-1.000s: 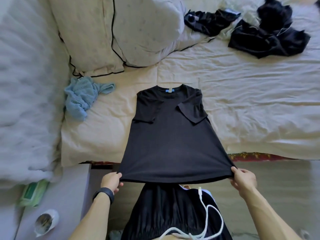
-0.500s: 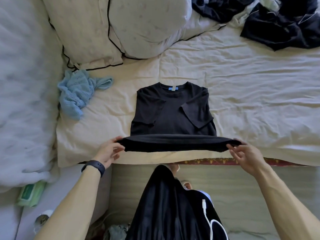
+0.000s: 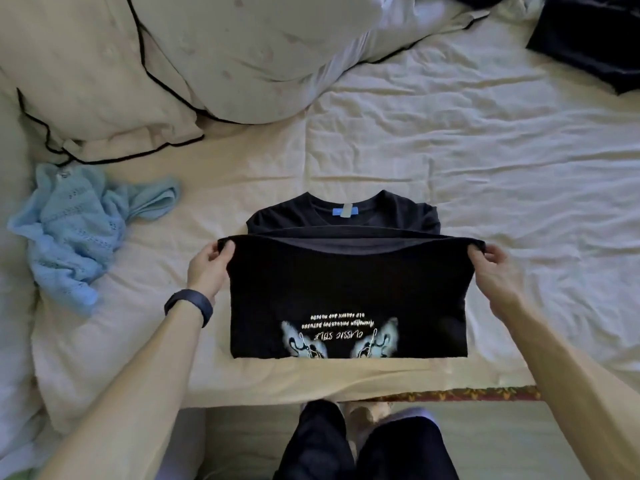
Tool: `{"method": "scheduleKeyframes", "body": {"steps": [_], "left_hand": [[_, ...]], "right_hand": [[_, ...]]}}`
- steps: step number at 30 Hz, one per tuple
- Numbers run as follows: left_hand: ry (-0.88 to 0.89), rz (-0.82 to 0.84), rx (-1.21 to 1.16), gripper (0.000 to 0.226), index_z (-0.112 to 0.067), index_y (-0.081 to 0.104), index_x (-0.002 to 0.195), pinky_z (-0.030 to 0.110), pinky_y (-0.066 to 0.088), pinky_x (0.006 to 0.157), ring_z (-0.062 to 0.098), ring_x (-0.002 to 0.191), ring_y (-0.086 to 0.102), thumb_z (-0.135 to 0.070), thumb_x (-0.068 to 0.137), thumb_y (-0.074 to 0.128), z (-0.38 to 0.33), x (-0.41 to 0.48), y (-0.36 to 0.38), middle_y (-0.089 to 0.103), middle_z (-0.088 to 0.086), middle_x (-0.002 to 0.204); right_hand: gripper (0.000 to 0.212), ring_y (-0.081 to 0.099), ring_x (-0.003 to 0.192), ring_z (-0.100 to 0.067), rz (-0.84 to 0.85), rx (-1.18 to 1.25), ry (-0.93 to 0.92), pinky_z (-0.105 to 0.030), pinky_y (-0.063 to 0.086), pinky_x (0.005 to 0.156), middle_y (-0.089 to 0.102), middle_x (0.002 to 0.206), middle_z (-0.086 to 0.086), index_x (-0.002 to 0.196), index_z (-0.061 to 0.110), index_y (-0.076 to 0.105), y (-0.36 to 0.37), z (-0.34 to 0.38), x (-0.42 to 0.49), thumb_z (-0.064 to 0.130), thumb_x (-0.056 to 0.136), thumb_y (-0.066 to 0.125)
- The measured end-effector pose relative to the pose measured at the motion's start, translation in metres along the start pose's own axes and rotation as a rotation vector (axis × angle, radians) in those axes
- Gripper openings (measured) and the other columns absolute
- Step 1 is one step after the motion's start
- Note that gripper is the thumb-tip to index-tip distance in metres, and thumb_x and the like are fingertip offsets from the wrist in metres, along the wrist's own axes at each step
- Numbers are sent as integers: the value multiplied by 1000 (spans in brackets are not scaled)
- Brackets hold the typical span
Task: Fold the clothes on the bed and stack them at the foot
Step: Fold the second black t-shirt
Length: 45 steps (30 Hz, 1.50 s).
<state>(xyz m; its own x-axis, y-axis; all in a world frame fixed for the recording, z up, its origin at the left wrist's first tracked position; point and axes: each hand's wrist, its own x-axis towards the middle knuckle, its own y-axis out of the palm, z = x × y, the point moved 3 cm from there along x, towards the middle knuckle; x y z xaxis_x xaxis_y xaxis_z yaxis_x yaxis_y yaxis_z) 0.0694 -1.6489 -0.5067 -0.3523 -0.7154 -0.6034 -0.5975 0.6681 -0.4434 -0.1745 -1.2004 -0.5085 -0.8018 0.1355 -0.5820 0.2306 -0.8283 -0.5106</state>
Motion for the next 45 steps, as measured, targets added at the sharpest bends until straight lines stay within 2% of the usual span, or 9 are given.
{"method": "scheduleKeyframes", "body": {"steps": [4, 10, 14, 20, 26, 31, 37, 40, 45], "left_hand": [[-9, -50, 48, 30, -16, 65, 117, 39, 48, 99, 23, 106, 60, -40, 101, 56, 8, 54, 30, 67, 3, 114], [-20, -145, 176, 23, -18, 62, 106, 26, 38, 77, 20, 91, 55, -39, 102, 54, 22, 79, 50, 61, -1, 98], [32, -177, 106, 14, -22, 58, 103, 24, 41, 79, 16, 91, 57, -35, 101, 57, 11, 75, 48, 62, -3, 99], [133, -191, 96, 20, -25, 59, 104, 30, 47, 82, 16, 87, 59, -44, 98, 58, -9, 83, 48, 67, 0, 97], [111, -247, 171, 29, -17, 62, 115, 30, 47, 85, 18, 94, 59, -41, 100, 55, -19, 113, 62, 65, 1, 105], [31, -188, 297, 31, -20, 57, 119, 27, 41, 81, 18, 95, 58, -44, 100, 54, -14, 121, 73, 62, -6, 105], [-44, -201, 271, 48, -23, 52, 120, 27, 40, 88, 17, 105, 58, -62, 92, 56, 19, 68, 64, 64, -4, 120], [-137, -186, 296, 47, -25, 56, 116, 29, 39, 89, 23, 111, 60, -64, 91, 57, 63, 15, 49, 65, -2, 120], [-316, -75, 316, 49, -20, 58, 101, 37, 47, 80, 23, 91, 63, -68, 91, 54, 134, -67, 21, 66, -5, 102]], "right_hand": [[19, 58, 78, -9, -63, -83, -33, -34, 44, 78, 61, 87, 14, 82, 32, 58, 37, 2, 52, 43, 98, 57], [14, 61, 94, -24, -69, -152, 25, -36, 49, 83, 65, 104, -1, 102, 24, 61, 61, -17, 94, 36, 97, 56], [14, 60, 86, -16, -120, -99, -4, -29, 43, 78, 65, 99, 4, 102, 28, 60, 57, -11, 88, 39, 94, 56], [7, 60, 75, -6, -158, 89, -37, -30, 49, 75, 64, 86, 16, 86, 41, 60, 50, 8, 86, 40, 93, 60], [7, 59, 65, 7, -166, 98, -66, -12, 46, 63, 64, 83, 15, 85, 39, 59, 64, 28, 117, 42, 92, 60], [16, 65, 91, -11, -122, 28, -26, -28, 52, 85, 66, 93, 14, 98, 36, 61, 78, 16, 136, 48, 89, 64], [59, 67, 86, -4, -14, -106, 42, -27, 52, 75, 68, 98, 15, 109, 30, 60, 56, -17, 85, 73, 70, 71], [60, 68, 90, -13, 61, -201, 123, -36, 54, 77, 70, 98, 10, 108, 23, 65, 36, -54, 38, 72, 73, 70], [52, 65, 88, -14, 152, -223, 304, -35, 52, 75, 70, 97, 6, 105, 20, 69, 6, -109, -33, 67, 83, 69]]}}
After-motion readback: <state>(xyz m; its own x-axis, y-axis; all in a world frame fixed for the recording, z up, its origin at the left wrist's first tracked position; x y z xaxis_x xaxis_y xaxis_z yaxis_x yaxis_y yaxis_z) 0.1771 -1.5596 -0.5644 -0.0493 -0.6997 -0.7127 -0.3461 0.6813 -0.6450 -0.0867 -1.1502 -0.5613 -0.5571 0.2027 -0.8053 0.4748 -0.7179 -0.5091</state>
